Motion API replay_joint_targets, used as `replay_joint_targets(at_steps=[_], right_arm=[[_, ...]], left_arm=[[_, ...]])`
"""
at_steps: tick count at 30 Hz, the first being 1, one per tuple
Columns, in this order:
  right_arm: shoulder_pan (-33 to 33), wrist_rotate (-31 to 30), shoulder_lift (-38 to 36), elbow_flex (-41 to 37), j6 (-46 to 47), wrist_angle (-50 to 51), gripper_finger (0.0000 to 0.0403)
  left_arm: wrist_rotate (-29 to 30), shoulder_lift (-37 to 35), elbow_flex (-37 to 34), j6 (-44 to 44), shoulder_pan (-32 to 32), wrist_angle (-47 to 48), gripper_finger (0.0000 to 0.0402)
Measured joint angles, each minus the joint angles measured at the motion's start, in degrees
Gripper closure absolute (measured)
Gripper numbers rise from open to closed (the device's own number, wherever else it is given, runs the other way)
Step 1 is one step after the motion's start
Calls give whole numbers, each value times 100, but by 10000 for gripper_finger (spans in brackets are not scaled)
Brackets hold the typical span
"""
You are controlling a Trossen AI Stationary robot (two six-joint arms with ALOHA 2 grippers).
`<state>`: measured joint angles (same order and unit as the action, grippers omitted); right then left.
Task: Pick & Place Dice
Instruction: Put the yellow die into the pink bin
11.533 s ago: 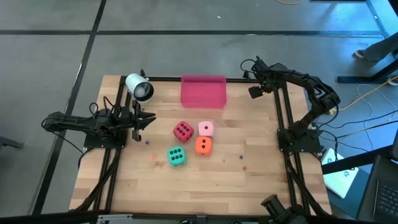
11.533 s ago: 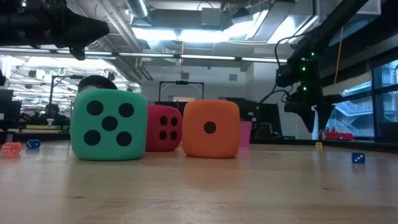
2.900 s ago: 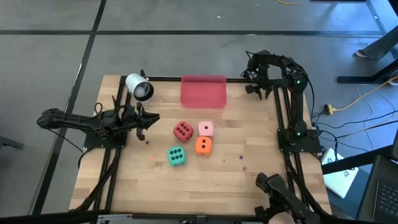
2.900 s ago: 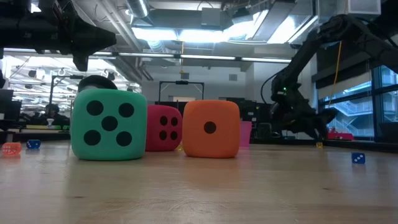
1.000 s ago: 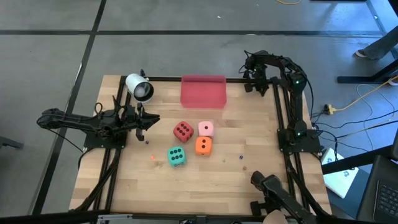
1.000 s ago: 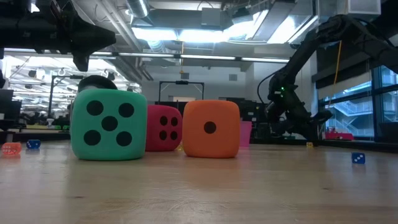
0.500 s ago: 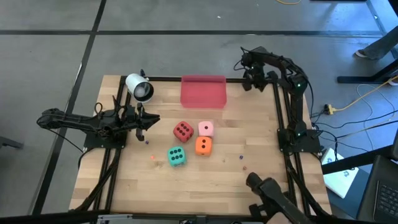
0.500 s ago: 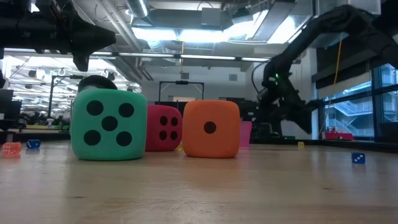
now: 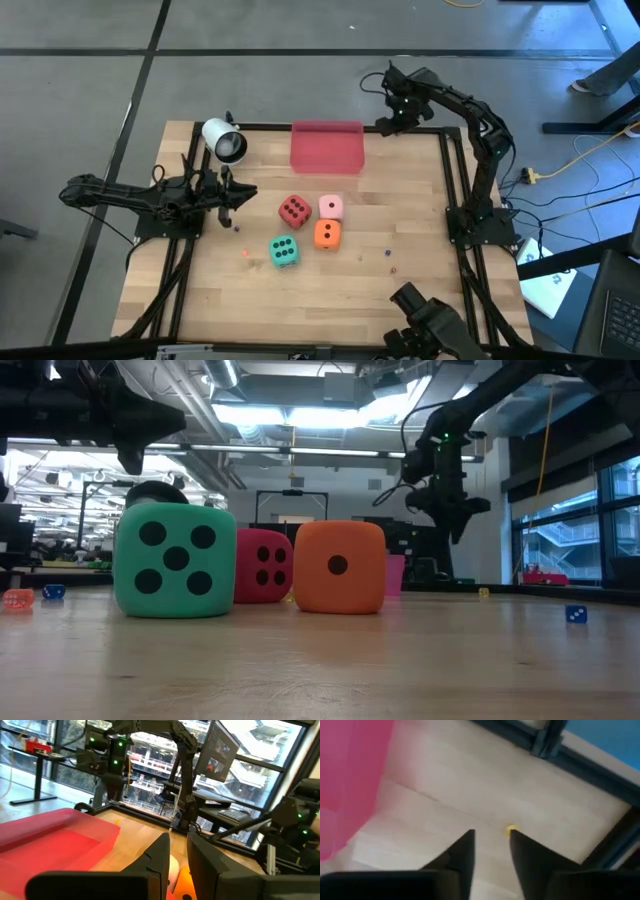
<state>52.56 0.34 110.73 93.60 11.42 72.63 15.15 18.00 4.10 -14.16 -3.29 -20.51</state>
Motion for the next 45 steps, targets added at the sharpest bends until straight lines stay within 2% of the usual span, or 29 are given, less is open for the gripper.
replay_joint_targets(at_steps=[6,11,21,32,45], right_arm=[[-50,-339,-5,-184,145,16,171],[-42,-442,-2,-691,273,-96,142],[-56,-395,3,-1661,426,-878,161],[-62,-351,3,-2019,415,-1034,184],[-60,-526,3,-2031,310,-1261,200]], left_arm=[[-95,0,0,0,0,15,341],[-94,0,1,113,1,16,341],[-91,0,0,134,0,17,341],[-86,0,0,140,0,17,341],[-86,0,0,129,0,17,341]])
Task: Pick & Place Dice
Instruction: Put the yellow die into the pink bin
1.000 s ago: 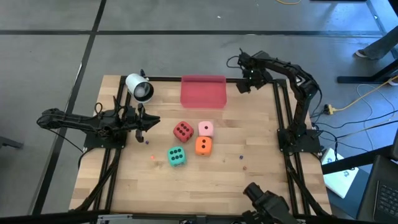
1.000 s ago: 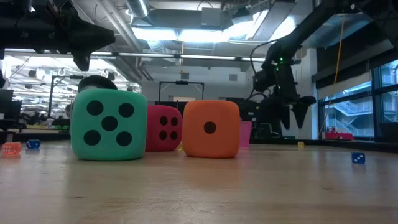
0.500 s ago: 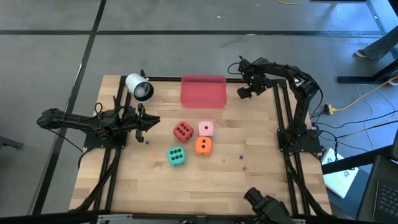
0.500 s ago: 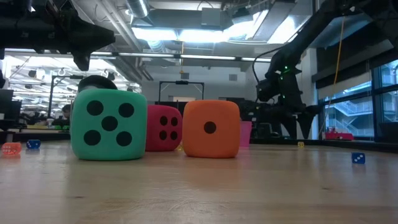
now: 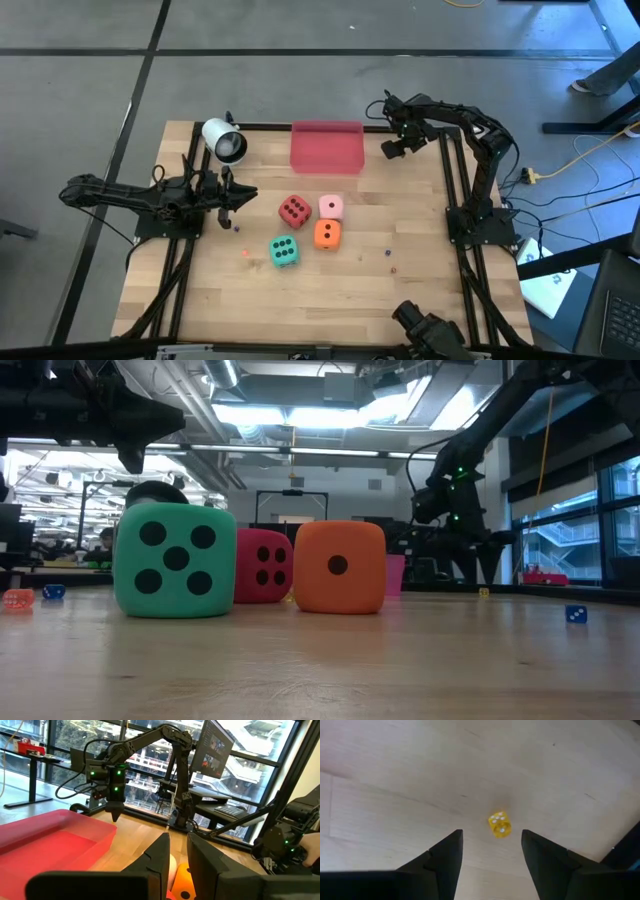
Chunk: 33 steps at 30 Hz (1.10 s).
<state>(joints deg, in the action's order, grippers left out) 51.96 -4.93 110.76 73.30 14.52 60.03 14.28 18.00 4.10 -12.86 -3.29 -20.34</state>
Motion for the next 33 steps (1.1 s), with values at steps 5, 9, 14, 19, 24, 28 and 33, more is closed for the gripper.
replay_joint_targets(at_steps=[5,9,14,19,24,28,33], right_arm=[[25,0,0,0,0,41,205],[55,3,0,-7,0,38,207],[78,57,0,-229,-2,-30,207],[162,86,0,-381,-3,-169,207],[188,228,0,-382,-33,-327,207],[188,264,0,-382,-60,-417,207],[186,282,0,-382,26,-479,207]], left_arm=[[-2,0,0,-3,0,0,341],[-2,0,0,-106,0,0,341],[-82,0,0,-131,0,1,341],[-83,0,0,-138,2,0,341],[-87,0,0,-169,0,0,341],[-90,0,0,-199,0,0,341],[-90,0,0,-205,0,0,341]])
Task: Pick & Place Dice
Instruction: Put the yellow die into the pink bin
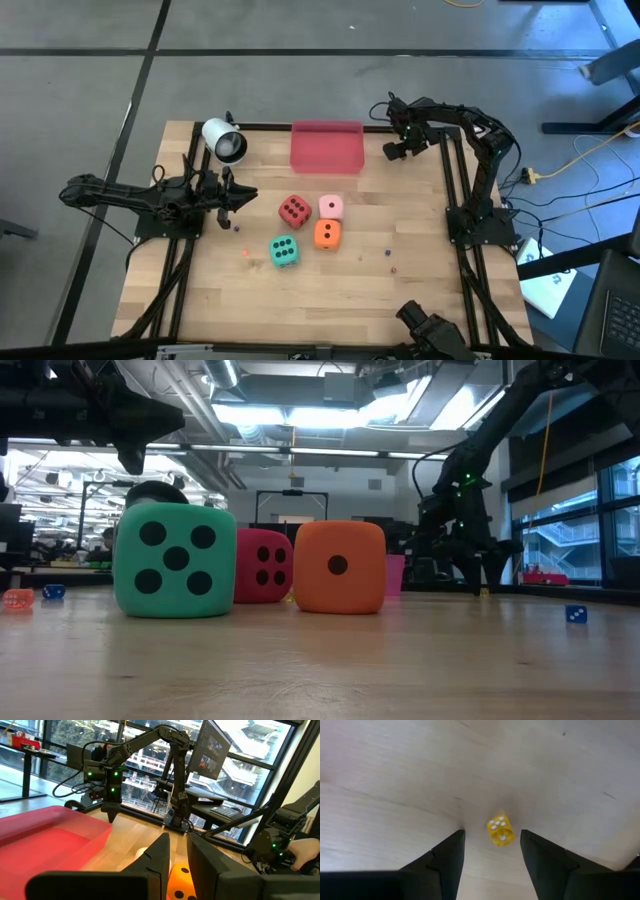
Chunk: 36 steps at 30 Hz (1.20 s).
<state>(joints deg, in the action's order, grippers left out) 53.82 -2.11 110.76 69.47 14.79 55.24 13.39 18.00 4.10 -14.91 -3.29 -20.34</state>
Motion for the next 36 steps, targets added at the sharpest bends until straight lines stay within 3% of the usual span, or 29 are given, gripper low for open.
replay_joint_targets(at_steps=[8,24,36], right_arm=[[0,4,0,0,22,-32,221],[61,-2,0,7,114,-75,348],[-60,455,-150,4,158,6,349]], left_arm=[[0,0,0,-2,0,0,341],[0,0,0,-51,0,0,341],[1,-2,0,-46,1,-66,341]])
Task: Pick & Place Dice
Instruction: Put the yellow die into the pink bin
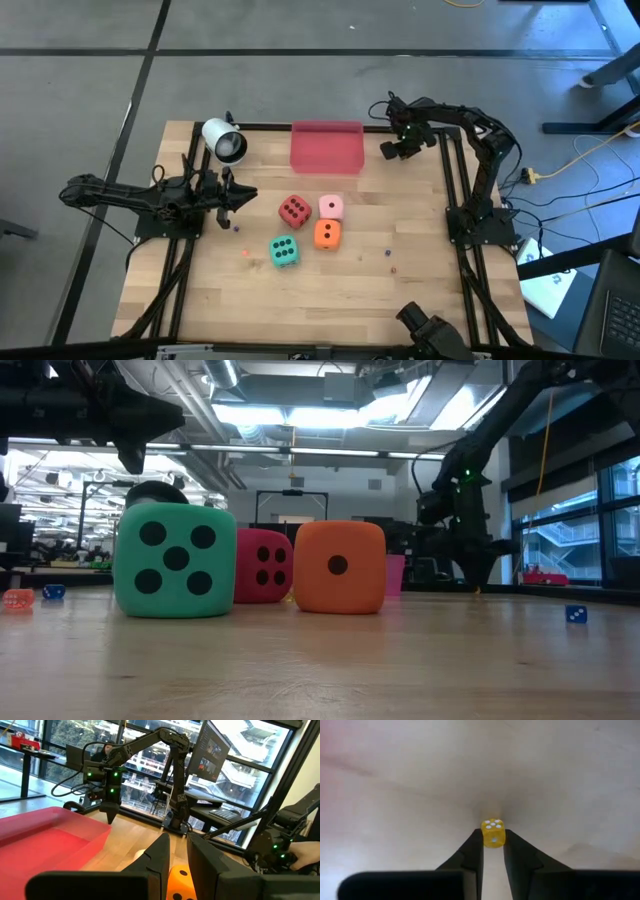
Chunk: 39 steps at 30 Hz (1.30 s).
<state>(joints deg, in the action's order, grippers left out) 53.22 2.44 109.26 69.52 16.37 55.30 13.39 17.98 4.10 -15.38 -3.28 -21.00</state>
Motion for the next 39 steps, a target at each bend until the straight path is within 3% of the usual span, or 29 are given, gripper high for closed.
replay_joint_targets(at_steps=[6,12,22,29,33,36,39], right_arm=[[-251,355,-663,1,125,-4,351],[-720,729,-1792,2,298,-190,351],[-2046,649,-3262,2,512,-1511,351],[-3325,173,-3155,4,178,-2864,351],[-3894,-150,-2779,4,-373,-3381,350],[-4225,-226,-2405,4,-937,-3678,350],[-4522,-515,-2065,4,-1438,-4039,350]], left_arm=[[1,0,0,4,-1,-91,341],[30,0,0,60,-1,-193,341],[555,60,1,798,1,-624,341],[780,844,28,529,13,-895,341],[697,1586,409,176,240,-973,341],[292,2245,821,-215,602,-993,341],[-588,2941,1258,-450,1034,-969,341]])
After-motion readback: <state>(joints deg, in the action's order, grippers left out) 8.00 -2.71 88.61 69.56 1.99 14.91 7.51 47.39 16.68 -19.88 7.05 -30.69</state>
